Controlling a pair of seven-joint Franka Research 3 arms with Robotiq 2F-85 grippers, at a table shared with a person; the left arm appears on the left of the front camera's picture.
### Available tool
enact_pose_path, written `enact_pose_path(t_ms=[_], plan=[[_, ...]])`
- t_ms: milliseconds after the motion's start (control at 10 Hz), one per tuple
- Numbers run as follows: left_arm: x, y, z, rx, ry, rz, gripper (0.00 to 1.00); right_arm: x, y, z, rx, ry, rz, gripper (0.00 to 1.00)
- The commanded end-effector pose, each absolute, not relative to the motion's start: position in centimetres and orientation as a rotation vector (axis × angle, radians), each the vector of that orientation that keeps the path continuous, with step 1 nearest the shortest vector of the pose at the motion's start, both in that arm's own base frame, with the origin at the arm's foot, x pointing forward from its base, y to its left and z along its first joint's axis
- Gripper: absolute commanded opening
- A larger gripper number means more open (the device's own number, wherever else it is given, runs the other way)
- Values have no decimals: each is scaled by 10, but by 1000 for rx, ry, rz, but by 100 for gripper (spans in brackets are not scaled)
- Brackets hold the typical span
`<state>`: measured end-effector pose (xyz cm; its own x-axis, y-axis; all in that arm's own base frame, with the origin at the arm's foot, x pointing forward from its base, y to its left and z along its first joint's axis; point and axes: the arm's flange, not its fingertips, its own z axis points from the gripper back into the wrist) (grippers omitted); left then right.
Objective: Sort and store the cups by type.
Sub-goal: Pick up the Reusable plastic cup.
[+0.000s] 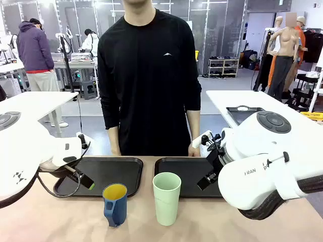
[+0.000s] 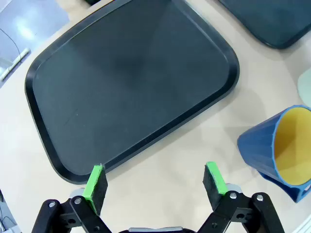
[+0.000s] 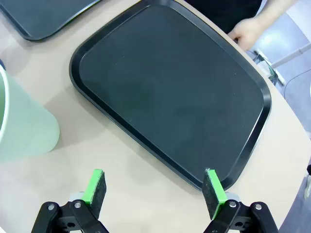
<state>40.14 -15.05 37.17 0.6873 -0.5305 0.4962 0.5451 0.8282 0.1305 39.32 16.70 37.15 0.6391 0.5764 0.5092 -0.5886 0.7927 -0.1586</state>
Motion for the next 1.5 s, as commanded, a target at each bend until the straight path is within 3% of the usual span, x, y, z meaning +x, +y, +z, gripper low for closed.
enact_pose_path(t_ms=[0,1400], plan=[[401,-151,372,-28,-547,-602,100,393,167,372,23,-573,665,100],[401,-151,372,-28,-547,-602,100,393,167,372,23,-573,665,100]])
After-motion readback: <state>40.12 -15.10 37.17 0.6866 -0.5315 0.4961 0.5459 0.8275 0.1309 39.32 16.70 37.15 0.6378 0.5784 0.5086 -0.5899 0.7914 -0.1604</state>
